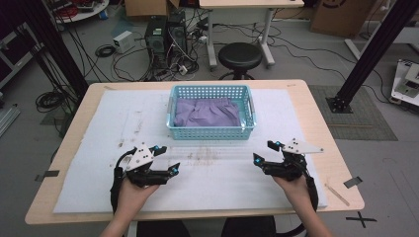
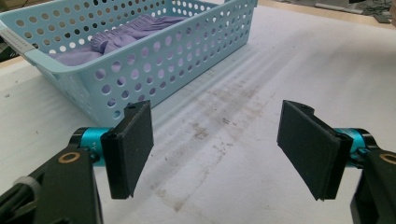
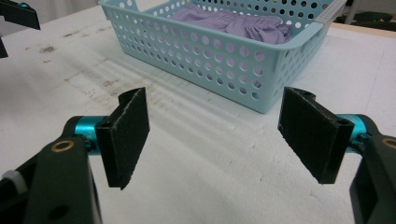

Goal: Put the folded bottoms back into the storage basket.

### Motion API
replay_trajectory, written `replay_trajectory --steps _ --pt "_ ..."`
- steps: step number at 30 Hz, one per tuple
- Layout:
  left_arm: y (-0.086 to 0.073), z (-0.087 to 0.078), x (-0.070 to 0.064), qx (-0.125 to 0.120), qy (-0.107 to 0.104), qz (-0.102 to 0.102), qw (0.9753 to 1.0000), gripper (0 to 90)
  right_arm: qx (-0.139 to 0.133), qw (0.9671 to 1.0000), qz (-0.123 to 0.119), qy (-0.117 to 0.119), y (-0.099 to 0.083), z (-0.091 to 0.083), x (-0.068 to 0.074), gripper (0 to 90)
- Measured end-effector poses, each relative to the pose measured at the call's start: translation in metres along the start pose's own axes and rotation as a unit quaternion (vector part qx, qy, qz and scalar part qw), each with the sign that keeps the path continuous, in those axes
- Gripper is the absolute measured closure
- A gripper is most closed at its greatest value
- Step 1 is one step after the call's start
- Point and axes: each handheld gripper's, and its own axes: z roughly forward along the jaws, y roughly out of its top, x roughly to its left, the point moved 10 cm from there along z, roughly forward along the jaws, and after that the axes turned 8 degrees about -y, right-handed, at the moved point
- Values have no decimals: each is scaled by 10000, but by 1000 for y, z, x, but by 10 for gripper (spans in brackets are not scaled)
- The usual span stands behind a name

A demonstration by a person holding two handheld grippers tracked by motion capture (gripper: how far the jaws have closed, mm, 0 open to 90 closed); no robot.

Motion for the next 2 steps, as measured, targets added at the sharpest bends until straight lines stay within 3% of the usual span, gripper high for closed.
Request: replay_trajectory --steps 2 --pt "0 0 0 -4 1 1 10000 270 -1 10000 1 -5 0 0 0 254"
